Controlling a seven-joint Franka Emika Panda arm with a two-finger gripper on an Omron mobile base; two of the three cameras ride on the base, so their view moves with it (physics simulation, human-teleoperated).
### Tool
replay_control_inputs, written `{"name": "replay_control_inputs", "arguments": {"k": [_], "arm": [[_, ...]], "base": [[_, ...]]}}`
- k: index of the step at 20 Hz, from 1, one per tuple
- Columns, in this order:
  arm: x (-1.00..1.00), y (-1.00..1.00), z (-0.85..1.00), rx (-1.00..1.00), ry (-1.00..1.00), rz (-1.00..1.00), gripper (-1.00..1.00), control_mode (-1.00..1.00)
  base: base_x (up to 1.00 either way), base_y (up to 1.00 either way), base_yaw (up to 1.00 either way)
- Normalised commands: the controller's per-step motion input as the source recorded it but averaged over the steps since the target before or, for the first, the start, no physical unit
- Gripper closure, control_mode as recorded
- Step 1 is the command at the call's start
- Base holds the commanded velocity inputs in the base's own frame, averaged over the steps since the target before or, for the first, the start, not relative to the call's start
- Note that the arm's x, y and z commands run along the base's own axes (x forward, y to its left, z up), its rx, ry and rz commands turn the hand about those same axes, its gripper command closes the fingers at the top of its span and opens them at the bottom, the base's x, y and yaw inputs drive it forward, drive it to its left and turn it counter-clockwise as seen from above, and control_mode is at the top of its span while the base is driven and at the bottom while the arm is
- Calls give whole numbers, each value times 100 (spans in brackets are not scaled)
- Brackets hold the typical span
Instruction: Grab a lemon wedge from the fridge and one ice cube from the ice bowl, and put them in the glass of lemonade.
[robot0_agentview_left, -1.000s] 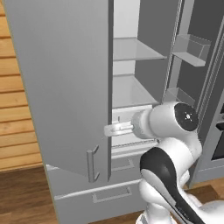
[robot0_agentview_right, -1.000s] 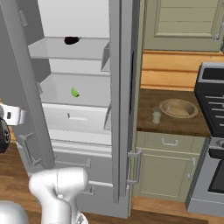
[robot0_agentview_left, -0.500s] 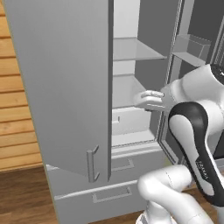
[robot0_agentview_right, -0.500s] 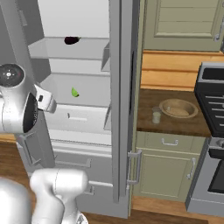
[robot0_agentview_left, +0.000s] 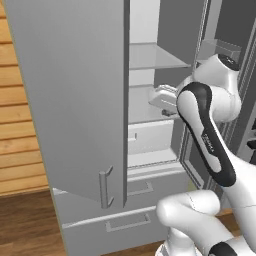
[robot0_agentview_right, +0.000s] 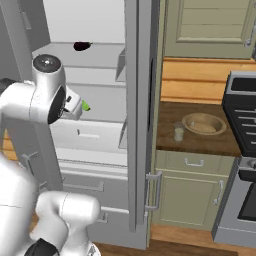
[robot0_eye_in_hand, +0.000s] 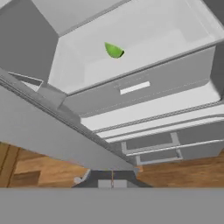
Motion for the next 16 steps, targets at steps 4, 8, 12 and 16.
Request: {"name": "replay_control_inputs", "arguments": {"k": [4, 8, 12, 16], "arm": [[84, 3, -33, 1, 8, 0, -100, -100], [60, 0, -46, 21, 0, 0, -100, -100], [20, 0, -23, 37, 1, 7, -100, -100], [0, 16, -5, 32, 12, 16, -100, -100]], "base": [[0, 0, 0], [0, 0, 0], [0, 0, 0], [0, 0, 0]]}}
